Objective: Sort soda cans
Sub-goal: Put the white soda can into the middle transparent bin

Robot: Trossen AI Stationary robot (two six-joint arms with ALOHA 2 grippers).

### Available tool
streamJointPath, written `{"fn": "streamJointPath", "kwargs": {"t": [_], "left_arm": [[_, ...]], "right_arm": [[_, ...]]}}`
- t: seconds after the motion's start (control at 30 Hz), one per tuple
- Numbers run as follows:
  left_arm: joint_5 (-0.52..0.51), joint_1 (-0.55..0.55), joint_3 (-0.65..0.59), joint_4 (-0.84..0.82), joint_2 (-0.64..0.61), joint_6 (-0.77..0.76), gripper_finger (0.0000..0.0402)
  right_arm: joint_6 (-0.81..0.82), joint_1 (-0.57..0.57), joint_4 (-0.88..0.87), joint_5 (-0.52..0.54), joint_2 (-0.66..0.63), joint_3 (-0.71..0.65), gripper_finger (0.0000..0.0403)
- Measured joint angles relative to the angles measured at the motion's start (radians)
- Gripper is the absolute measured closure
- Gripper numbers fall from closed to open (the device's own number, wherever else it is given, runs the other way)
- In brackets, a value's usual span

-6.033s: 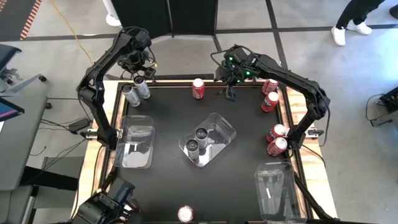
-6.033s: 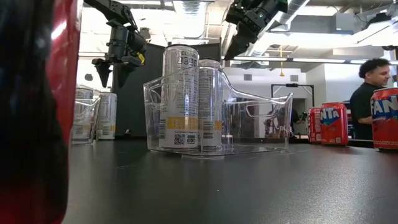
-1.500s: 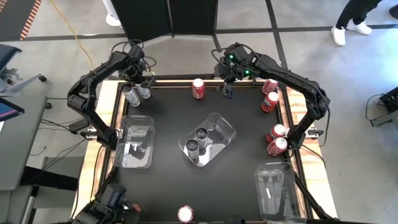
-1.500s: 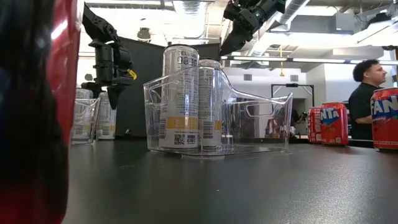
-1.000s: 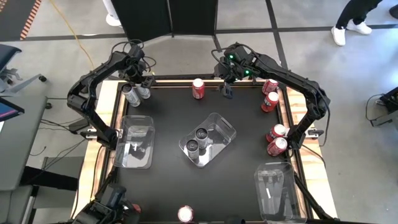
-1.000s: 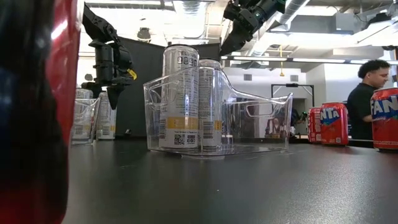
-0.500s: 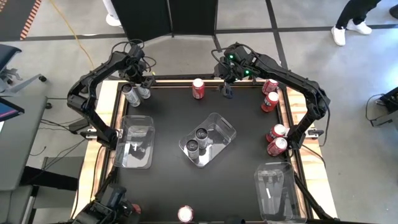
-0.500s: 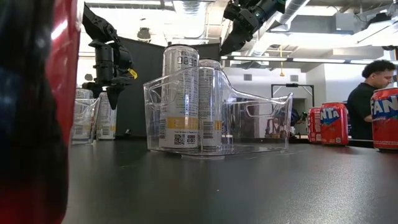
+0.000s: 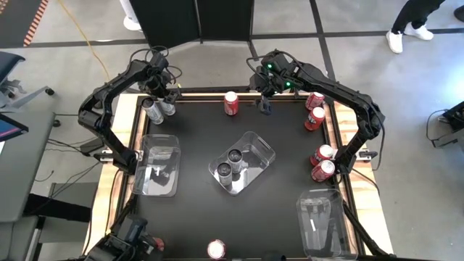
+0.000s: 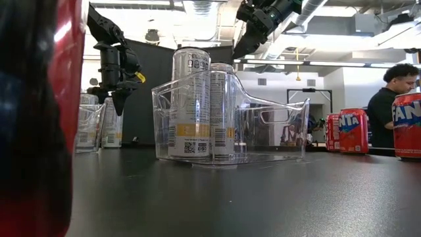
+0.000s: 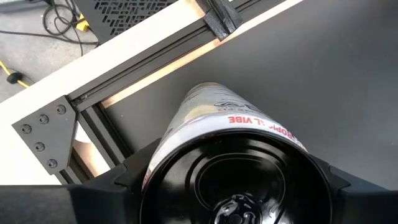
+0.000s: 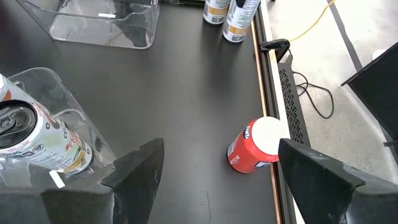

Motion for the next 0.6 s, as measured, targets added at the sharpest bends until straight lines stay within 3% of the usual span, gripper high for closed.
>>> {"fn": "streamJointPath", "kwargs": {"t": [0.6], "left_arm": [[0.0,0.0,0.001,-0.024,0.0,0.018,0.0152]], "right_arm": [[0.001,0.0,0.0,0.0,0.0,0.0,0.0072]]}}
